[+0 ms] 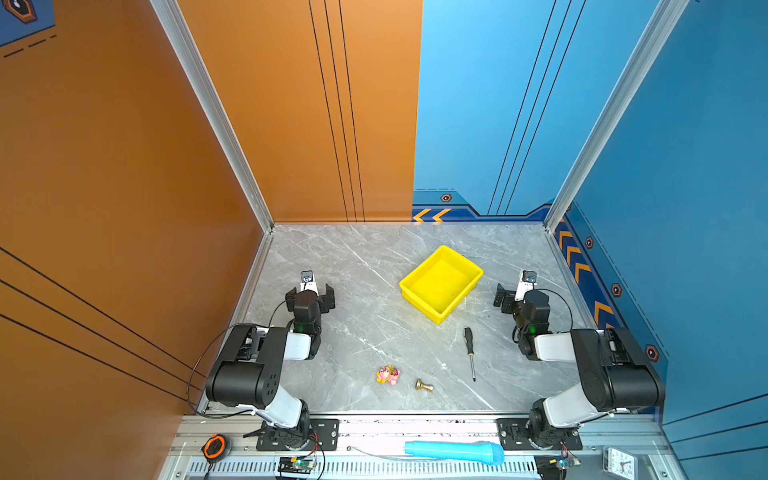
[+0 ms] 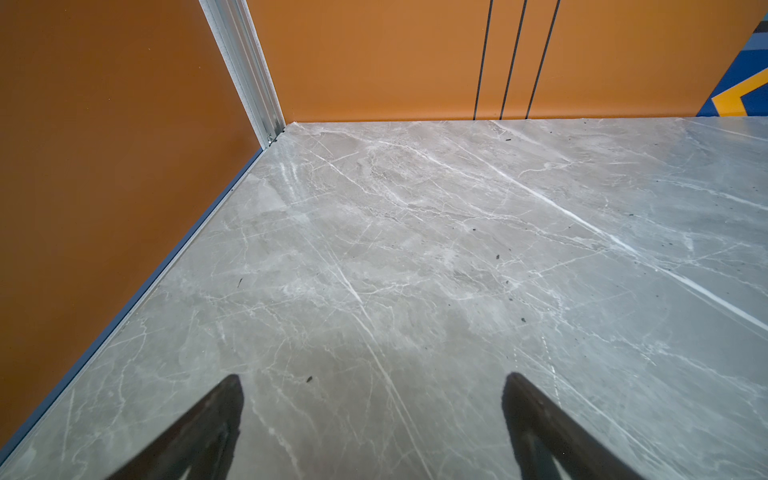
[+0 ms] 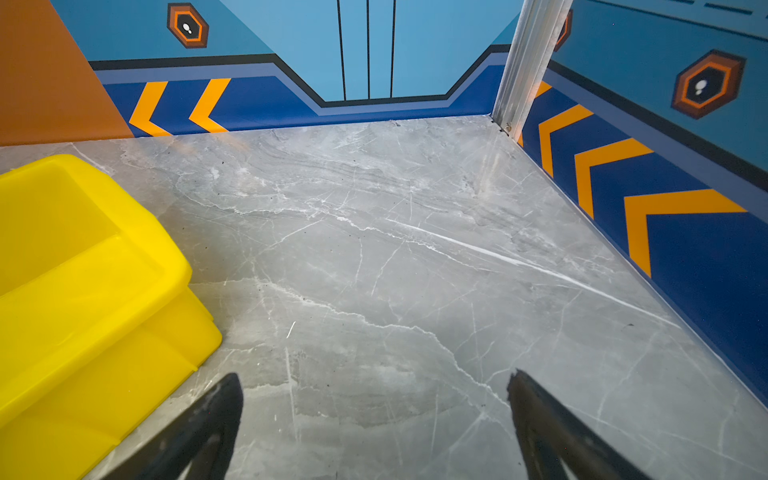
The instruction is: Put the screwdriver in the bin
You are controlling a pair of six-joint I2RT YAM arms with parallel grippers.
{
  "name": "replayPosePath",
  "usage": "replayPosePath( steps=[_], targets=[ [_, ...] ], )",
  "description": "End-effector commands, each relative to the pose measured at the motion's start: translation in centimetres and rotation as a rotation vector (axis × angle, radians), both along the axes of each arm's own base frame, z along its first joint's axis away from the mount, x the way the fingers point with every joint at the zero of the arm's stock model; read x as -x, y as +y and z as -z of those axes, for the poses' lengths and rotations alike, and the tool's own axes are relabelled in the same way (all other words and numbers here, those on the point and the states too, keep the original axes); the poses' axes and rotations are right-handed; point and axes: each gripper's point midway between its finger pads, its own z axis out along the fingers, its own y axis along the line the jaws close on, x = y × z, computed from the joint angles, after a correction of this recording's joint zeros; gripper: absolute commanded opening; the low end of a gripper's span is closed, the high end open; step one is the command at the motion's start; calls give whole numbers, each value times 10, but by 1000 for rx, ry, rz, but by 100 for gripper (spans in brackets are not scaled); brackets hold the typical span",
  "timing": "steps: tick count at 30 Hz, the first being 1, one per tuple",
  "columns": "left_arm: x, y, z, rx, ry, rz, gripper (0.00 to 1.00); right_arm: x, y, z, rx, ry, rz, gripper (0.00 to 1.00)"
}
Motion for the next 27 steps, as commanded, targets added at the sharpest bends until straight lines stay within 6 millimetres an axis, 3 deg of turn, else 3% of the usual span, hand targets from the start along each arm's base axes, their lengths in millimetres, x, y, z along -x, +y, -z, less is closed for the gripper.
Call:
replayPosePath(
  steps=[1, 12, 22, 27],
  targets=[
    [0, 0, 2, -7, 0, 15, 98, -4, 0, -1, 1, 1, 10, 100],
    [1, 0, 1, -6, -2, 14, 98, -4, -2, -5, 7, -5, 23, 100],
    [13, 13, -25, -15, 12, -56, 98, -1, 4, -40, 31, 45, 31, 100],
    [20, 3, -38, 18, 76, -3, 98, 9, 2, -63, -29, 84, 116, 100]
  ],
)
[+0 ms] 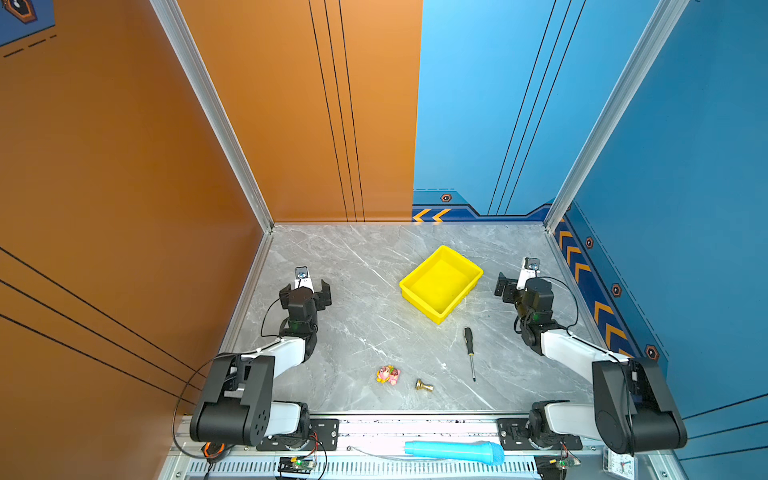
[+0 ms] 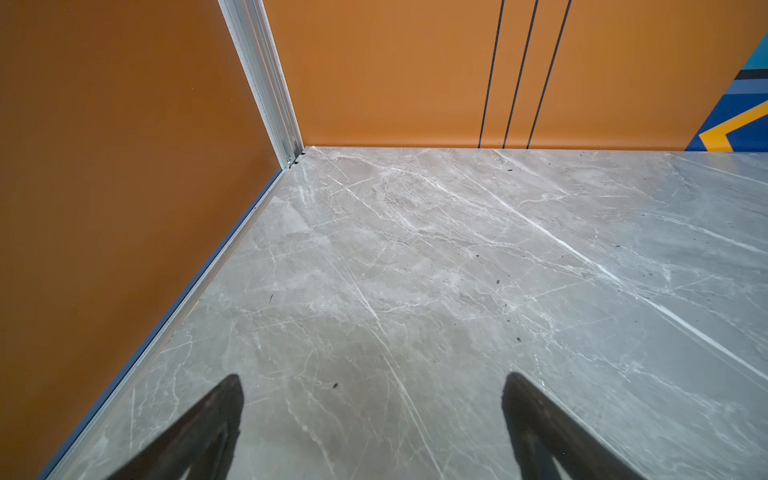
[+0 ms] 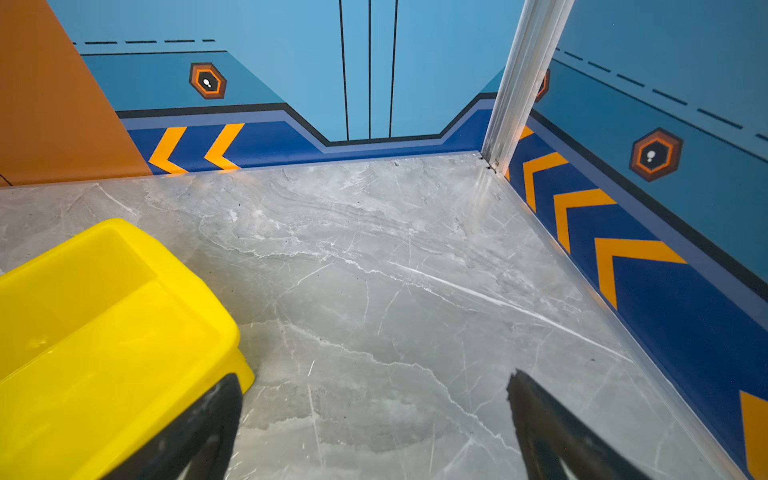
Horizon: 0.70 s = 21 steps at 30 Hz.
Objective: Put the screwdriver in the bin
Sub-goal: 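Move the right gripper over the black-and-yellow screwdriver handle while the left arm reaches forward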
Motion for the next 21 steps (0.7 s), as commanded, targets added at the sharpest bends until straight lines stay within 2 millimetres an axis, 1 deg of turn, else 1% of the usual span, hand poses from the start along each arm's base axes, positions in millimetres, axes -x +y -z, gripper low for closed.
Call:
replayPosePath(
  steps=[1, 3, 5, 7, 9, 13, 16, 21],
  targets=[
    [10, -4, 3, 42, 106, 20, 98, 14, -11, -3, -45, 111, 118, 100],
    [16, -7, -4, 94, 131, 16, 98, 21, -12, -8, -72, 182, 160, 100],
    [25, -6, -11, 169, 153, -26, 98, 31, -11, -4, -100, 280, 185, 100],
    [33, -10, -17, 227, 178, -28, 98, 43, -7, 1, -117, 373, 200, 100],
    [39, -18, -19, 267, 204, -2, 98, 54, 2, 7, -123, 431, 182, 100],
    [49, -32, -16, 333, 261, 44, 98, 76, 28, 15, -192, 466, 132, 100],
    [51, -51, -16, 348, 297, 111, 98, 96, 45, 28, -186, 527, 107, 100],
    [53, -84, -16, 380, 327, 245, 98, 119, 78, 52, -177, 615, 3, 100]
  ],
)
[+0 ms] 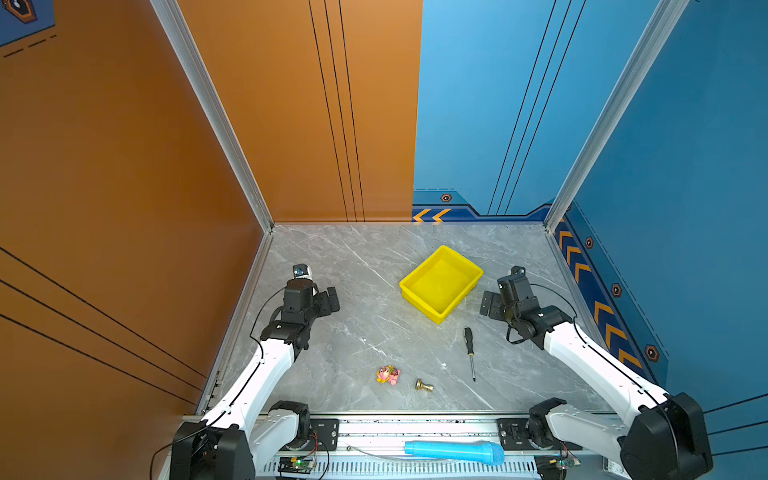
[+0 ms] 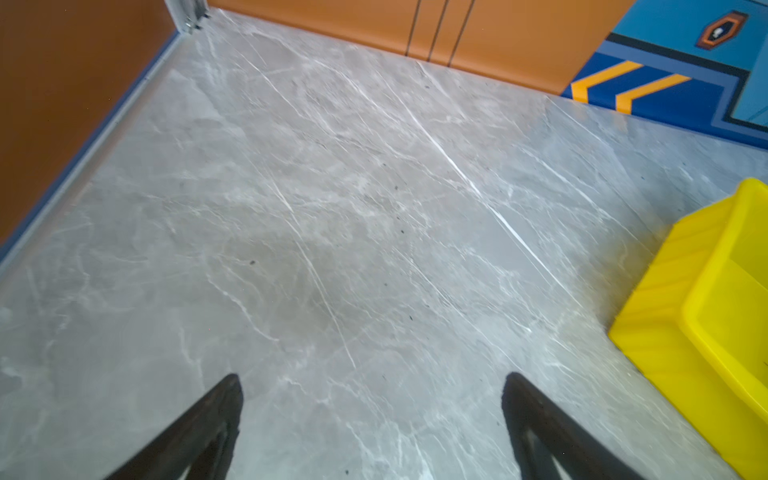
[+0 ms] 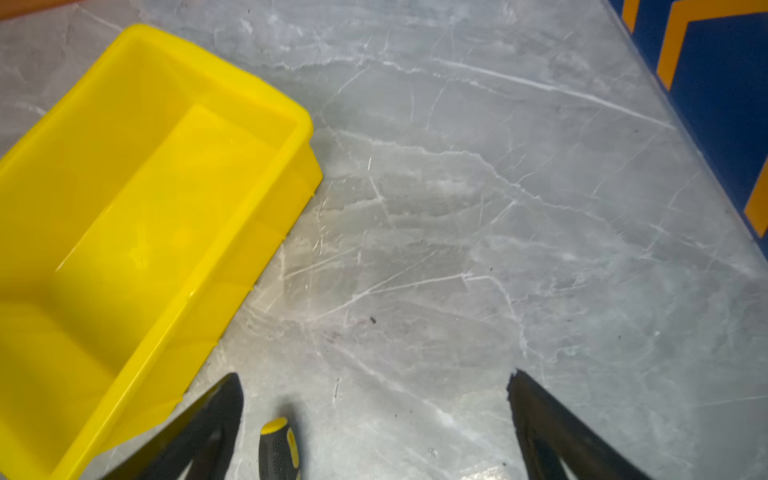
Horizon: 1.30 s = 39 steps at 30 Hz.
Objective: Put the screwdriver in the bin
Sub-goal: 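Move the right gripper over the black-and-yellow screwdriver handle while the left arm reaches forward, then close the right gripper on the screwdriver handle and lift it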
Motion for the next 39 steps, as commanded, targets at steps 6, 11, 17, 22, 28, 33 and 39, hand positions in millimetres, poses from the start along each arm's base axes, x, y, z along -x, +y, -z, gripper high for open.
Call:
replayPosePath(
  steps=[6, 11, 17, 22, 28, 33, 39],
  targets=[
    [8, -61, -6, 13, 27, 246, 98, 47, 29, 47, -21, 182, -68, 100],
    [14, -74, 5, 8, 74, 294, 98, 52, 42, 65, -41, 210, -92, 100],
    [13, -90, -6, 35, 51, 362, 98, 53, 59, 83, -89, 243, -119, 92],
    [31, -138, -19, 124, 43, 641, 98, 51, 66, 93, -104, 265, -122, 81],
    [63, -192, -26, 80, 35, 924, 98, 48, 70, 102, -106, 274, -116, 72],
    [84, -229, -30, 85, 40, 1056, 98, 48, 72, 111, -95, 295, -123, 56],
    [102, -256, -24, 75, 54, 1140, 98, 53, 67, 116, -79, 304, -112, 32]
  ],
)
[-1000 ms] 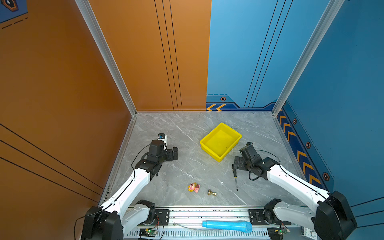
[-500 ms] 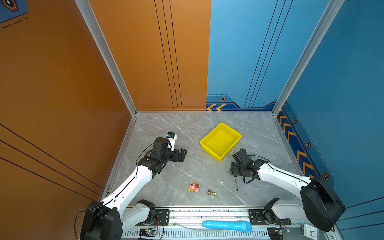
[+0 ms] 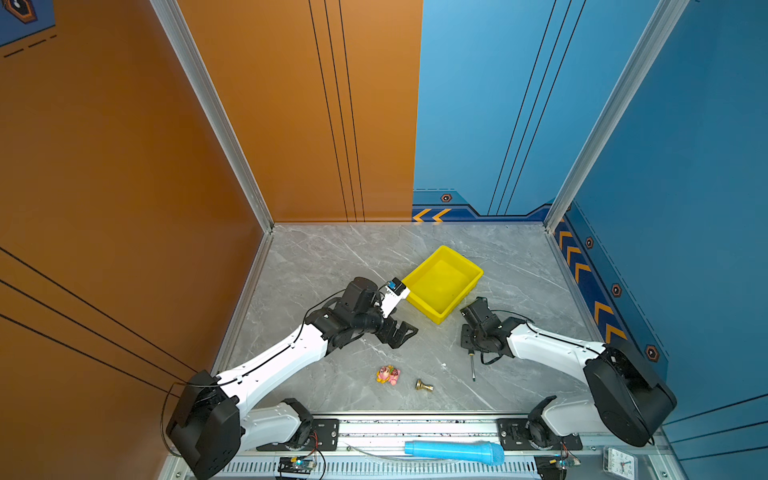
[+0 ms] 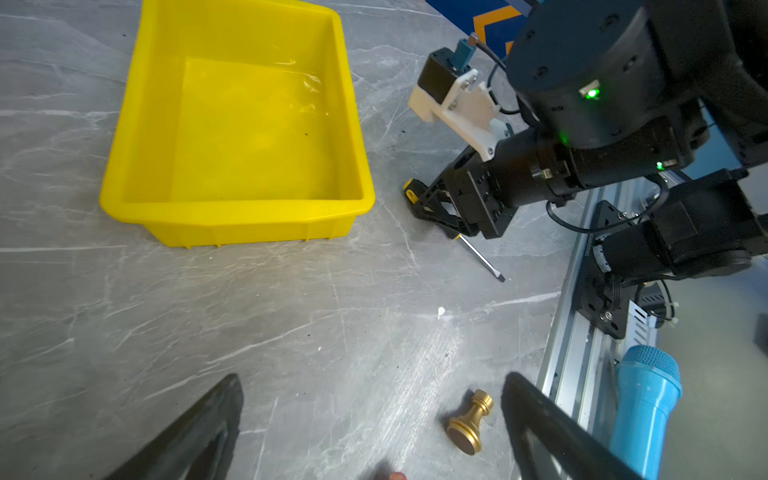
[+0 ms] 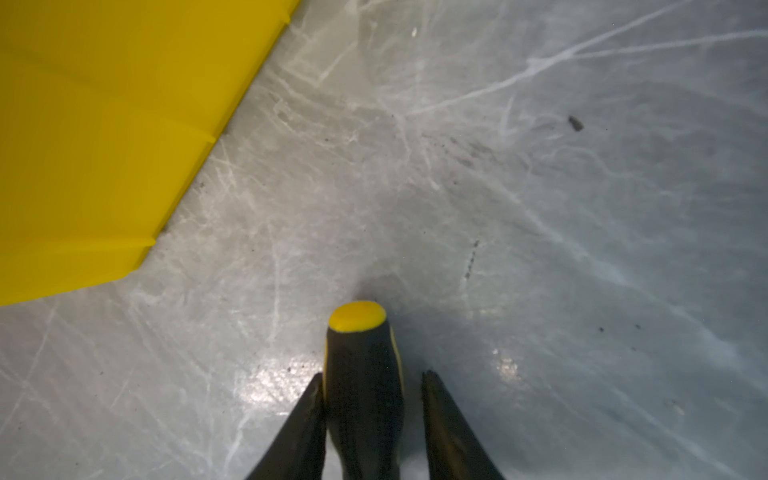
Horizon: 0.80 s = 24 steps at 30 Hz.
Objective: Put the screwdriver in the bin
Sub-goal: 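Close the right gripper on the screwdriver handle and lift it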
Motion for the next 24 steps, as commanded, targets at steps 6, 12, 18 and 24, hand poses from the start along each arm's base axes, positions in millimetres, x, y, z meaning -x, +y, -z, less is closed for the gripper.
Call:
replayPosePath(
  steps=[6, 12, 18, 24],
  targets=[
    [7, -21, -4, -16, -38, 68, 98, 14, -9, 14, 30, 39, 9, 11],
    [-5, -22, -13, 7, -93, 24, 98, 13, -19, -3, 59, 2, 36, 0],
    [-10, -23, -11, -2, -108, 5, 98, 6, -25, -39, 45, -87, 72, 0],
    [-17, -18, -10, -10, -134, -36, 98, -2, -32, -81, 5, -169, 156, 0]
  ],
)
